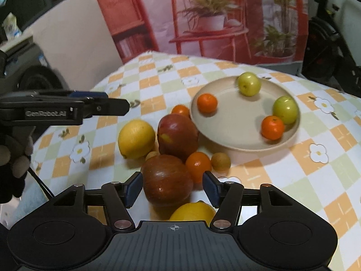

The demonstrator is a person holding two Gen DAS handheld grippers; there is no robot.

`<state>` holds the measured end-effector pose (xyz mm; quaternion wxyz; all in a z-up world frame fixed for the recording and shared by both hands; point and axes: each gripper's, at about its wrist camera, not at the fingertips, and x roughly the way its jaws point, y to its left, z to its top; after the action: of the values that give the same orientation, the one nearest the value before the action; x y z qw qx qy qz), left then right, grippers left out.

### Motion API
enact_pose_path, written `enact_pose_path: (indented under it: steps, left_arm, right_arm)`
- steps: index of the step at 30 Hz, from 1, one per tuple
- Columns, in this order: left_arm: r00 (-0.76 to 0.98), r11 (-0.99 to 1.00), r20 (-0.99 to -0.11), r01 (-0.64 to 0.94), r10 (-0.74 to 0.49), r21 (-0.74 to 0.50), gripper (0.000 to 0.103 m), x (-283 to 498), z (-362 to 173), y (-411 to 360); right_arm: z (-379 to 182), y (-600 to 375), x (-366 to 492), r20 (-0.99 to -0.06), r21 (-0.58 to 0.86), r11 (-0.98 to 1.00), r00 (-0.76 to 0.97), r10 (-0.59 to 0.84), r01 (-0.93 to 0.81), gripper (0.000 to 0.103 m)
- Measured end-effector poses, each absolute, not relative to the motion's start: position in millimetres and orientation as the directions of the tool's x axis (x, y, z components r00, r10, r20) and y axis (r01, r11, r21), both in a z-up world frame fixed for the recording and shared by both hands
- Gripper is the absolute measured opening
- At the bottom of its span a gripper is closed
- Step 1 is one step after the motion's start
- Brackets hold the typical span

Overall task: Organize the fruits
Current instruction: 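Move the right tool to a red apple while the left tool approaches it too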

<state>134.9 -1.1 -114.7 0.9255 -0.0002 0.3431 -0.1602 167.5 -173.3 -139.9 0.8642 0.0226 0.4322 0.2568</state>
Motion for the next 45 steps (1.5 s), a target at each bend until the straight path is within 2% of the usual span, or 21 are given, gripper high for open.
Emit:
enact_pose_path:
  steps: [7, 14, 18, 30, 40, 45]
  left_arm:
    - [0.700, 0.941, -0.634, 0.298, -0.329, -0.159, 0.059, 135.6, -122.1, 6.2]
    - [0.689, 0.931, -0.630, 0.312, -0.359, -0.189, 0.056, 136.9, -127.3, 8.2]
    - [0.682, 0.926, -0.630, 0.320, -0.371, -0.200, 0.056, 137.9, -130.5, 10.0]
    - [0.685, 0.925, -0.624, 0.313, -0.376, -0.213, 0.055, 140.6, -131.9, 15.3]
    - [0.676, 0.921, -0.630, 0.328, -0.383, -0.208, 0.055, 138.8, -135.2, 15.0]
    - [0.665, 0.917, -0.635, 0.341, -0.392, -0.208, 0.055, 137.9, -136.7, 12.9]
  right_arm:
    - [-148.9, -155.4, 177.1, -0.785, 0.230, 0.862, 0.437, 0.439, -0.452, 0.060]
    - [-155.9, -152.2, 186.2, -0.809, 0.247, 0.864, 0.398, 0.433, -0.438, 0.053]
    - [-155.9, -152.7, 186.6, -0.811, 0.251, 0.866, 0.394, 0.432, -0.433, 0.053]
    - [-162.0, -150.4, 191.3, -0.775, 0.440, 0.803, 0.282, 0.566, -0.403, 0.053]
    - [-159.0, -182.6, 202.7, -0.748, 0.478, 0.828, 0.360, 0.558, -0.292, 0.052]
    - [-156.0, -193.2, 205.4, -0.747, 0.447, 0.850, 0.405, 0.527, -0.280, 0.048]
